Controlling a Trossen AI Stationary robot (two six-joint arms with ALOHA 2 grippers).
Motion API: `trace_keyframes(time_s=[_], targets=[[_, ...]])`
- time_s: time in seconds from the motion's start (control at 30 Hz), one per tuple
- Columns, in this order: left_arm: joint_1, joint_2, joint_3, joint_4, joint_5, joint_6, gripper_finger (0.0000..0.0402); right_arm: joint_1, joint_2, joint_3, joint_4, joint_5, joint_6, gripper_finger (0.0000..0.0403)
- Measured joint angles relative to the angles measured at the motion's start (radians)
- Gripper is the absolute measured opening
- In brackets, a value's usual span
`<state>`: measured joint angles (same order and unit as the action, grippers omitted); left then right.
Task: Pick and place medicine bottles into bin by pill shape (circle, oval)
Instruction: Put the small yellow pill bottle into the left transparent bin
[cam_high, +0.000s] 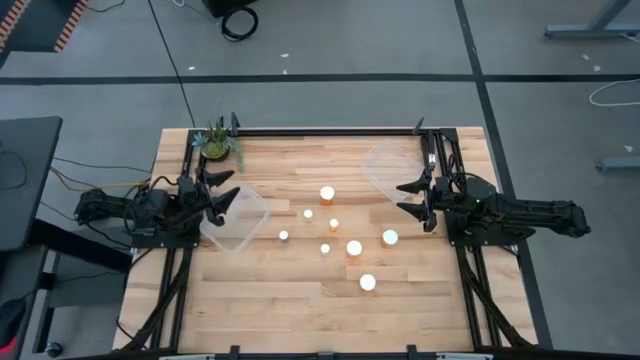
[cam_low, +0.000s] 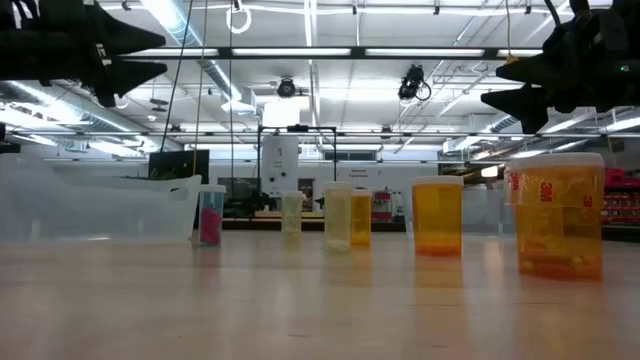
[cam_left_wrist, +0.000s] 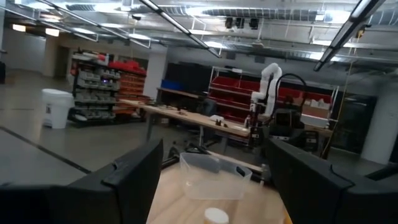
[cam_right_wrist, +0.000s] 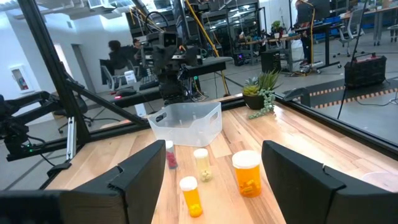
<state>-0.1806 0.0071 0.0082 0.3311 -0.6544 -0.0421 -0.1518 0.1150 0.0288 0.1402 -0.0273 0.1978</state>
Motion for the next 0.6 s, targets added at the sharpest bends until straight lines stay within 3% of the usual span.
trace_keyframes(time_s=[0.6], targets=[[0.0, 0.0, 0.0, -0.132, 0.025, -0.12, 0.0293, 0.0, 0.0, 0.0, 0.0, 0.0, 0.0, 0.0272]])
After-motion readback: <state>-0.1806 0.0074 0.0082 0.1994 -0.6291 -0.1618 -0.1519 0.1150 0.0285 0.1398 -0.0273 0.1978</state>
